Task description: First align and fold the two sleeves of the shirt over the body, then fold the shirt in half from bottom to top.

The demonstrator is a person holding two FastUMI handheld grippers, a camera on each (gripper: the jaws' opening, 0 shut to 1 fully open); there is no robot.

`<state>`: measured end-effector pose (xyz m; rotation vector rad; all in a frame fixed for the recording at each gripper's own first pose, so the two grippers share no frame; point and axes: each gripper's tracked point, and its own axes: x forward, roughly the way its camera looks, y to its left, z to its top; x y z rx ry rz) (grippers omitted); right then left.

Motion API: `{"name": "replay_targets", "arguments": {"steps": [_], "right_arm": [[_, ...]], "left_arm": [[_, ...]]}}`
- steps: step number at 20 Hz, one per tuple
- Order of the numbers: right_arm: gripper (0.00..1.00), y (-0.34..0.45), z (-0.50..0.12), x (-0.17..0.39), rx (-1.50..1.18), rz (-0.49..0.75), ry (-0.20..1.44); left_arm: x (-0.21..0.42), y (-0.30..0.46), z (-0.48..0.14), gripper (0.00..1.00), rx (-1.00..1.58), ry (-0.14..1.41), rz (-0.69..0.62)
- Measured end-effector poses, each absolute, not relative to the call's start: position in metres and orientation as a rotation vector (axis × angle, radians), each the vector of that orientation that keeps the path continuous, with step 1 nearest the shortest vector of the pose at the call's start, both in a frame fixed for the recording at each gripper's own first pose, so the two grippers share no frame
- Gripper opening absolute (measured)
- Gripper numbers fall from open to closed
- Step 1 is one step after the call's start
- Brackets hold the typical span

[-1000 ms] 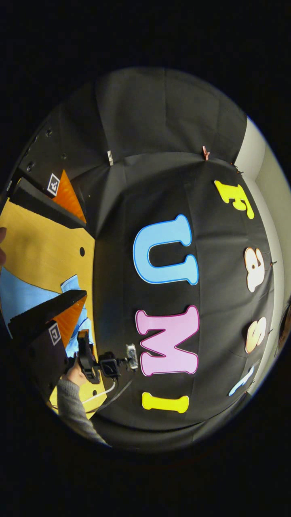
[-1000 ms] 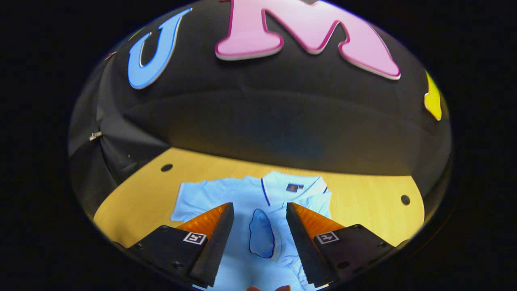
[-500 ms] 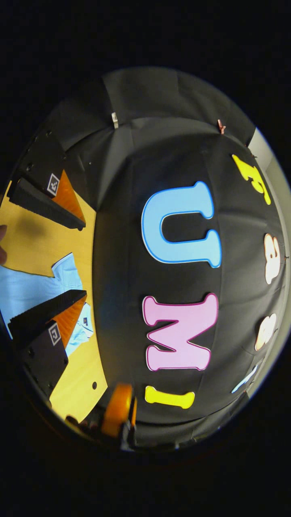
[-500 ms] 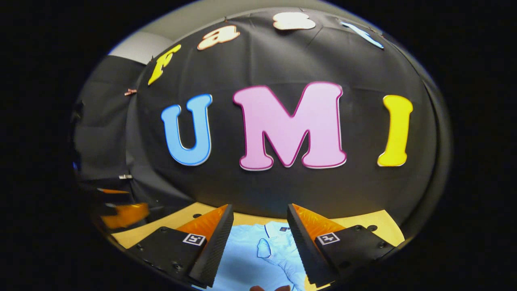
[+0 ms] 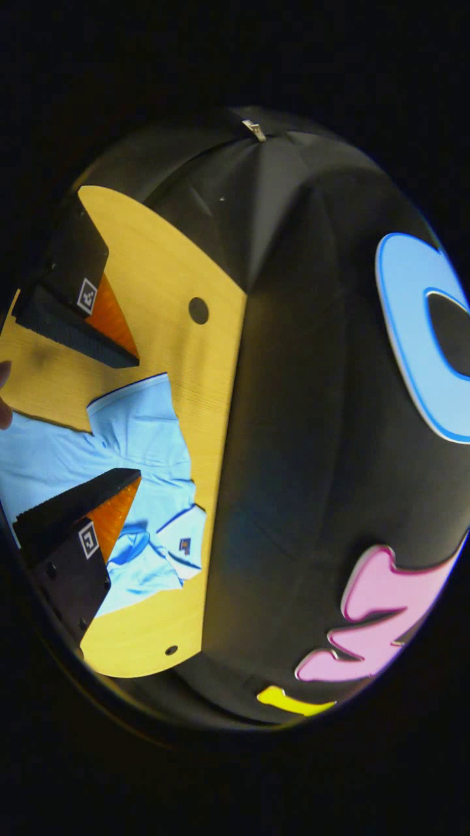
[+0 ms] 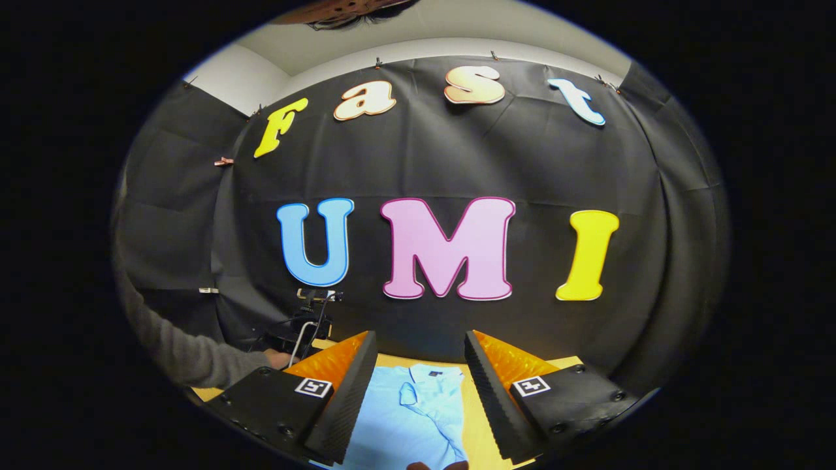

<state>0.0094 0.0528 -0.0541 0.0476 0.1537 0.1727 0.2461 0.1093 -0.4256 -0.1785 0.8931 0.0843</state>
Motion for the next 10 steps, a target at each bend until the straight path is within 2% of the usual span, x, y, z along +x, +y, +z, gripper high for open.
{"name": "replay_targets", "arguments": {"steps": [4, 7, 10], "right_arm": [[0.84, 0.035, -0.062, -0.003, 0.168, 0.085, 0.218], [0.89, 0.021, -0.063, -0.008, 0.151, 0.047, 0.23], [0.89, 0.011, -0.064, -0.009, 0.147, 0.021, 0.238]], "left_arm": [[0.267, 0.111, -0.477, 0.98, -0.085, 0.991, 0.095], [0.269, 0.113, -0.509, 0.98, -0.082, 1.061, 0.118], [0.268, 0.114, -0.531, 0.98, -0.108, 1.113, 0.149]]}}
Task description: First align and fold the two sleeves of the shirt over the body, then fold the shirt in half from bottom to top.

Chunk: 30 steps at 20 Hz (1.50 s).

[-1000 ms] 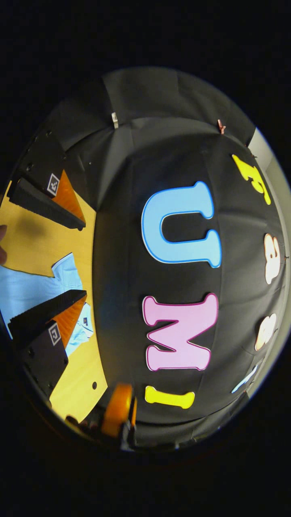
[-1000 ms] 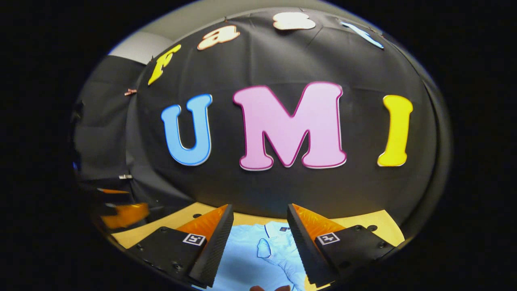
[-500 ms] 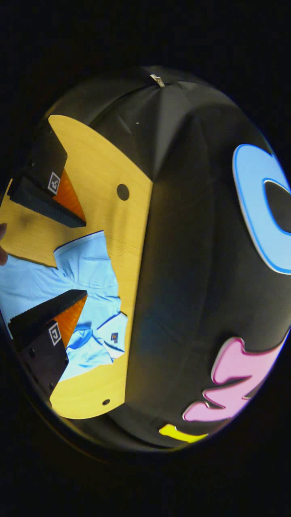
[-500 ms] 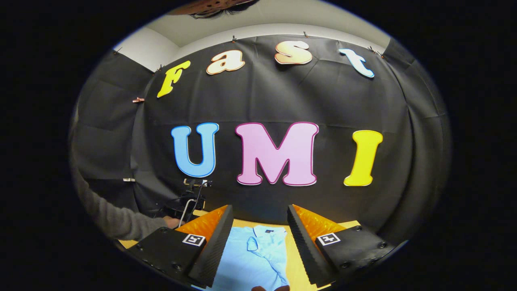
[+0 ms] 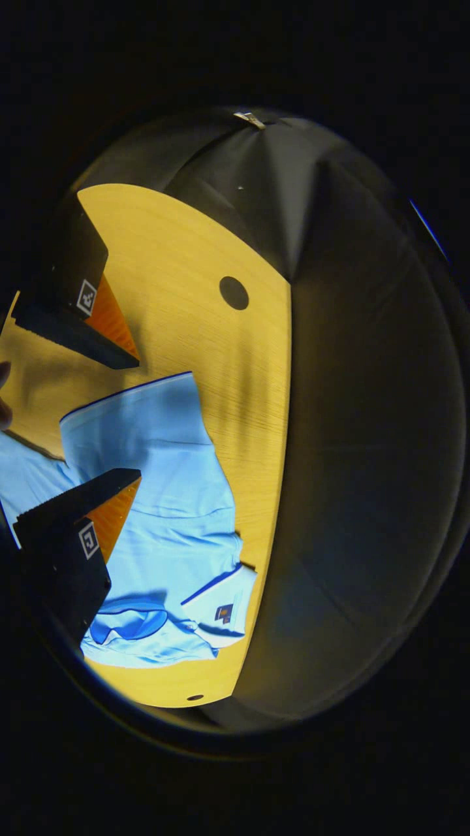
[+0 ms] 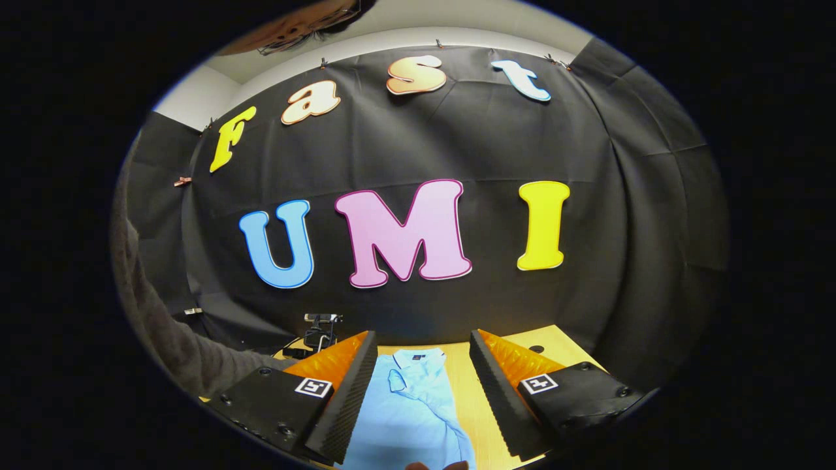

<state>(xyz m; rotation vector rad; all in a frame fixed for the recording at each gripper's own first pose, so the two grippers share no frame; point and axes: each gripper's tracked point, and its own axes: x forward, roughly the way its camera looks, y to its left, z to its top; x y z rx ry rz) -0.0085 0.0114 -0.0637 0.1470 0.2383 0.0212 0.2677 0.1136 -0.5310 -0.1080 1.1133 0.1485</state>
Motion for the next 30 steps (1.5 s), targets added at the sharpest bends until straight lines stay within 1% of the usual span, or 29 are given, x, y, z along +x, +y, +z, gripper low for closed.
{"name": "replay_targets", "arguments": {"steps": [4, 5, 6, 8, 9, 12, 14, 16, 18, 20, 26, 30], "right_arm": [[0.89, 0.005, -0.069, -0.009, 0.15, 0.002, 0.254], [0.89, 0.004, -0.071, -0.008, 0.148, 0.004, 0.261], [0.89, 0.004, -0.073, -0.009, 0.143, 0.006, 0.265], [0.89, 0.005, -0.076, -0.01, 0.145, 0.009, 0.276], [0.89, 0.005, -0.077, -0.01, 0.146, 0.008, 0.278], [0.89, 0.003, -0.081, -0.011, 0.149, 0.01, 0.292], [0.89, 0.001, -0.081, -0.012, 0.145, 0.008, 0.295], [0.89, -0.001, -0.084, -0.014, 0.139, 0.006, 0.297], [0.89, -0.003, -0.086, -0.016, 0.14, 0.005, 0.305], [0.89, -0.004, -0.086, -0.017, 0.15, 0.005, 0.308], [0.89, -0.005, -0.089, -0.017, 0.17, 0.011, 0.317], [0.89, -0.009, -0.088, -0.019, 0.168, 0.006, 0.318]], "left_arm": [[0.263, 0.121, -0.547, 0.98, -0.112, 1.152, 0.197], [0.265, 0.122, -0.545, 0.98, -0.125, 1.142, 0.202], [0.267, 0.121, -0.547, 1.0, -0.135, 1.143, 0.198], [0.269, 0.115, -0.549, 0.99, -0.169, 1.141, 0.169], [0.269, 0.111, -0.549, 0.97, -0.178, 1.138, 0.167], [0.273, 0.098, -0.546, 0.43, -0.198, 1.13, 0.139], [0.273, 0.088, -0.546, 0.07, -0.201, 1.128, 0.152], [0.273, 0.087, -0.542, 0.06, -0.202, 1.117, 0.146], [0.284, 0.084, -0.528, 0.06, -0.196, 1.059, 0.143], [0.296, 0.073, -0.507, 0.06, -0.184, 0.995, 0.101], [0.308, 0.004, -0.453, 0.06, -0.081, 0.88, -0.106], [0.294, -0.063, -0.424, 0.06, -0.072, 0.829, -0.249]]}}
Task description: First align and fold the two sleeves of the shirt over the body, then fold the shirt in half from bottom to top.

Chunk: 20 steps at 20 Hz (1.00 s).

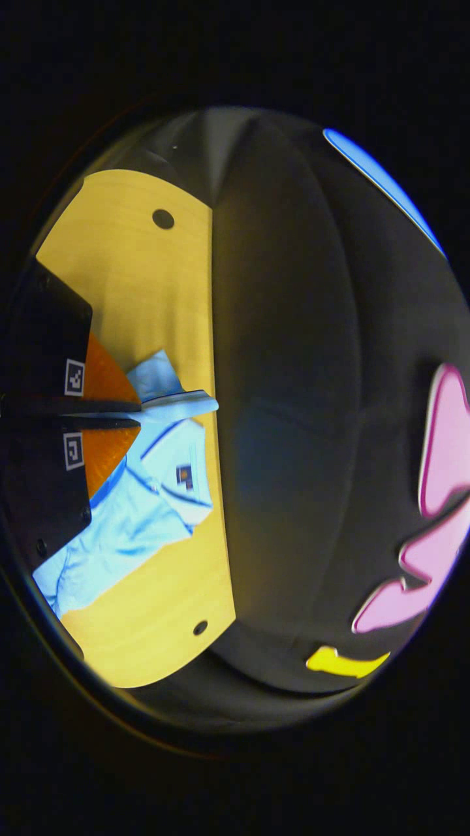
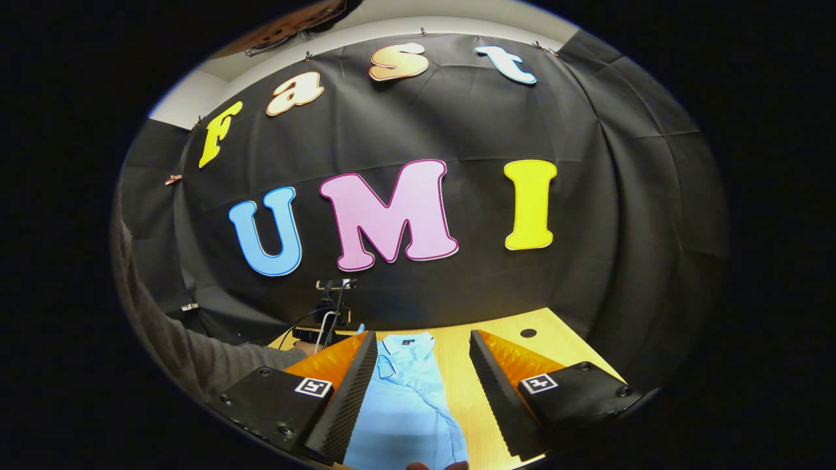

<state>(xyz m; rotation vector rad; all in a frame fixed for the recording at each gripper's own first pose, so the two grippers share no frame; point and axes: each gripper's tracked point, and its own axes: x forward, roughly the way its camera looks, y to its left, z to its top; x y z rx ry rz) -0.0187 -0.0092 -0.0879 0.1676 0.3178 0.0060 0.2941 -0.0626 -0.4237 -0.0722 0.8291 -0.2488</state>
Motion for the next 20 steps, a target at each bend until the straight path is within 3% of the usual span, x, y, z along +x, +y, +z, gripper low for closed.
{"name": "replay_targets", "arguments": {"steps": [8, 15, 16, 20], "right_arm": [[0.89, -0.018, -0.101, -0.033, 0.173, -0.015, 0.334], [0.89, -0.024, -0.121, -0.047, 0.171, -0.024, 0.374], [0.89, -0.025, -0.125, -0.049, 0.167, -0.026, 0.382], [0.89, -0.026, -0.151, -0.061, 0.151, -0.02, 0.449]], "left_arm": [[0.237, -0.166, -0.436, 0.06, 0.039, 0.881, -0.47], [0.216, -0.19, -0.477, 0.06, 0.139, 0.97, -0.486], [0.215, -0.191, -0.482, 0.11, 0.152, 0.977, -0.487], [0.212, -0.192, -0.49, 0.07, 0.192, 0.981, -0.466]]}}
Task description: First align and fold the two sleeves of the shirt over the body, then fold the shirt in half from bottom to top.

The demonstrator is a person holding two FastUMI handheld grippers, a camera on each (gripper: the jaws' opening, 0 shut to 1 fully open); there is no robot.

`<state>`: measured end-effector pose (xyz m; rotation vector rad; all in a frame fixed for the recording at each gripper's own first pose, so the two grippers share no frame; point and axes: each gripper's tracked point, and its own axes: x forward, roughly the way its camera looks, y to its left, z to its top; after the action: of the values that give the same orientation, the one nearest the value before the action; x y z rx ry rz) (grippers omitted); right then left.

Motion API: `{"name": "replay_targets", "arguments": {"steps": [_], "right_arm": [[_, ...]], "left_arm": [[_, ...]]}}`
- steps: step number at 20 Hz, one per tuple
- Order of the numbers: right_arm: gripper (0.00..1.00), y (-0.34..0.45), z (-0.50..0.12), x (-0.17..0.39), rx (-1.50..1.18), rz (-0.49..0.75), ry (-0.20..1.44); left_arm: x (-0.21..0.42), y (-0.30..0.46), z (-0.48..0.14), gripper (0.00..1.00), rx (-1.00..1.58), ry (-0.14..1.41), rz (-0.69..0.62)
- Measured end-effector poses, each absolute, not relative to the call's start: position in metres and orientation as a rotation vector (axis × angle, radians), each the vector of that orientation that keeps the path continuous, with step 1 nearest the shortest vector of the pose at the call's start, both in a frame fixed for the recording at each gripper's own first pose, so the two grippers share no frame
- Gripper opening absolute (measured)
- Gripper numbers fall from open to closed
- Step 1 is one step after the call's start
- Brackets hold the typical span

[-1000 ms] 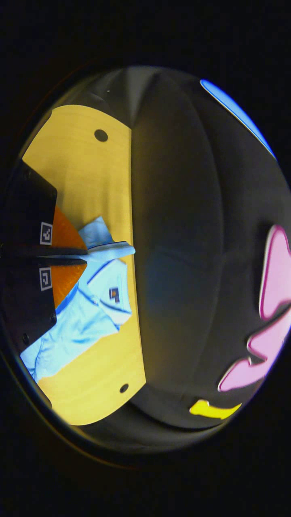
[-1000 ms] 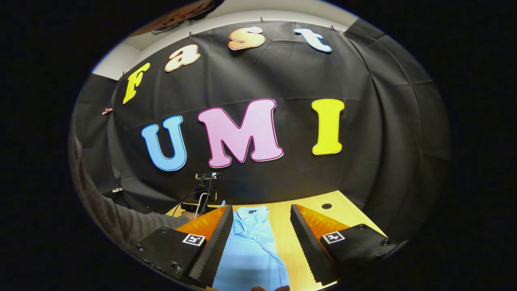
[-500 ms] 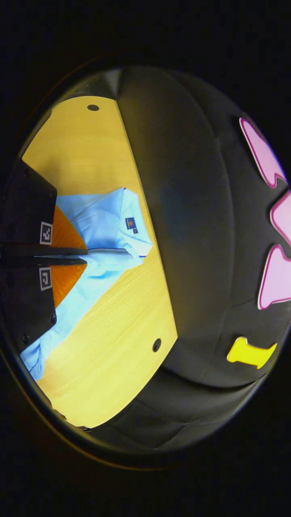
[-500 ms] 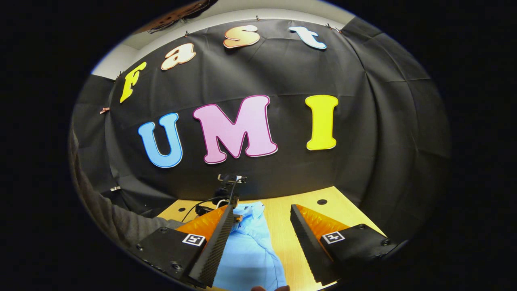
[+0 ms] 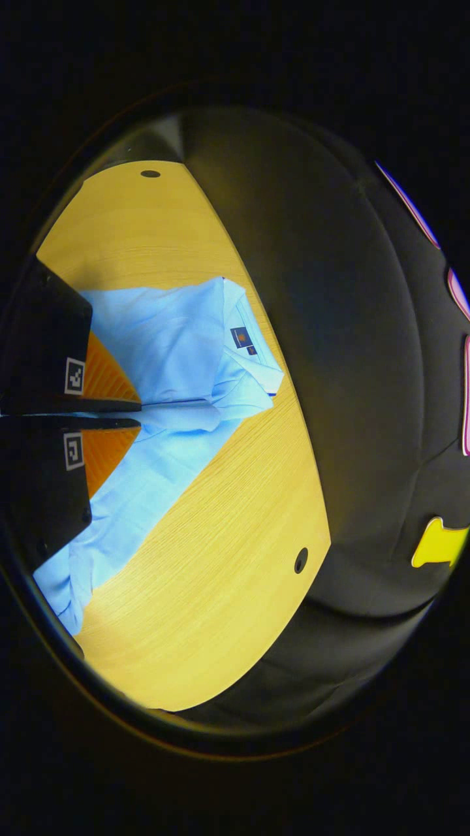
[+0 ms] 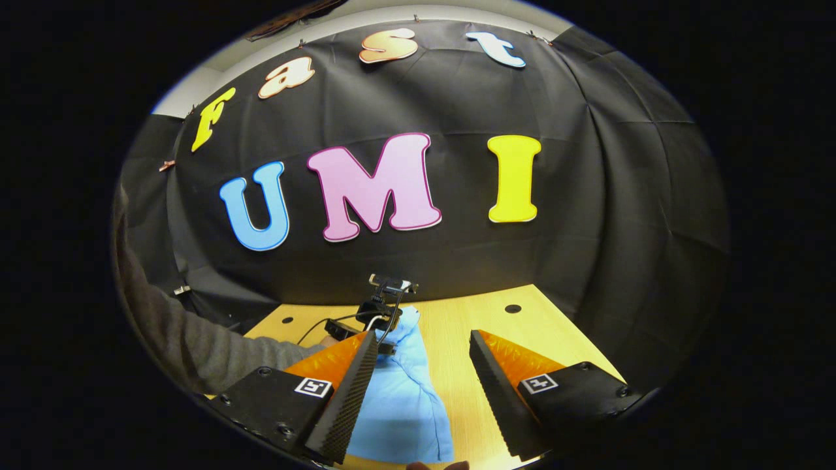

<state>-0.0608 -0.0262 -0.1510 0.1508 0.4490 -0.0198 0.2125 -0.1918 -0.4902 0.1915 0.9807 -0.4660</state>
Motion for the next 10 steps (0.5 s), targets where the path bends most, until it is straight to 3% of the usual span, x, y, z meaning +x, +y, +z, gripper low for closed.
{"name": "replay_targets", "arguments": {"steps": [1, 4, 7, 10], "right_arm": [[0.89, -0.025, -0.158, -0.063, 0.154, -0.021, 0.466], [0.89, -0.025, -0.178, -0.071, 0.15, -0.016, 0.517], [0.89, -0.024, -0.199, -0.08, 0.135, -0.004, 0.57], [0.89, -0.03, -0.23, -0.093, 0.116, -0.005, 0.638]], "left_arm": [[0.212, -0.192, -0.491, 0.1, 0.195, 0.978, -0.46], [0.21, -0.194, -0.493, 0.43, 0.215, 0.972, -0.456], [0.206, -0.196, -0.493, 0.63, 0.223, 0.955, -0.448], [0.198, -0.192, -0.475, 0.68, 0.183, 0.909, -0.436]]}}
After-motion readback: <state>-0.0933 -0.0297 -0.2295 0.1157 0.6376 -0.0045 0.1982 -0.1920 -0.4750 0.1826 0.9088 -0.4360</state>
